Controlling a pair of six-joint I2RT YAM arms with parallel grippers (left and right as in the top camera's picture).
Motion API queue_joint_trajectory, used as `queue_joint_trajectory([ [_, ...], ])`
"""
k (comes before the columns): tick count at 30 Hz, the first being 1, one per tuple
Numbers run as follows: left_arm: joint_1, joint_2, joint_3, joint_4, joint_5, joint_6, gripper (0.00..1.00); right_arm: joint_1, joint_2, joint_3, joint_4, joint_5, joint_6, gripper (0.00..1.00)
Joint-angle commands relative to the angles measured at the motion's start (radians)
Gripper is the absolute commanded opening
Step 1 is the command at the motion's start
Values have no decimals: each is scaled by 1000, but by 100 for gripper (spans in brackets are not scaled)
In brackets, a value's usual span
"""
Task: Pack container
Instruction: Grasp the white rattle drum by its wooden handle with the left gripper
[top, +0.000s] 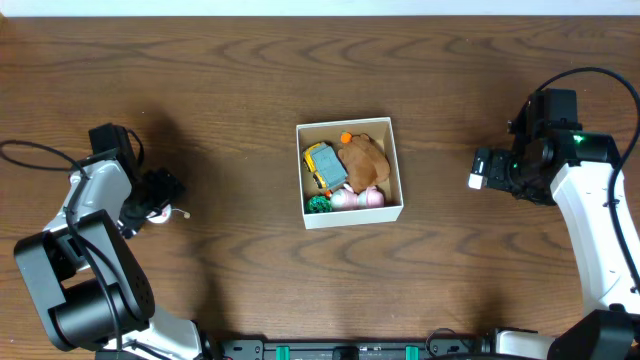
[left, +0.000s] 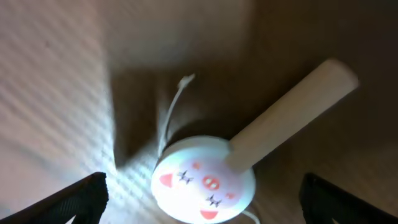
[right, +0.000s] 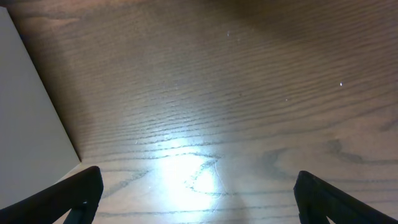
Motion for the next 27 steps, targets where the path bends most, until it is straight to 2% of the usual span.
queue_joint_trajectory([
  [1, -14, -5, 0, 36, -5, 148, 98, -3, 3, -5, -6, -3, -14, 99],
  [7, -37, -5, 0, 183, -5, 314, 99, -3, 3, -5, -7, -3, -15, 99],
  [13, -37, -3, 0, 262, -5, 332, 99, -3, 3, -5, -7, -3, -15, 99],
  [18, -37, 32, 0, 276, -5, 332, 95, -3, 3, -5, -7, -3, -15, 99],
  [27, -37, 98, 0, 269, -5, 331, 95, -3, 3, -5, -13, -3, -15, 99],
])
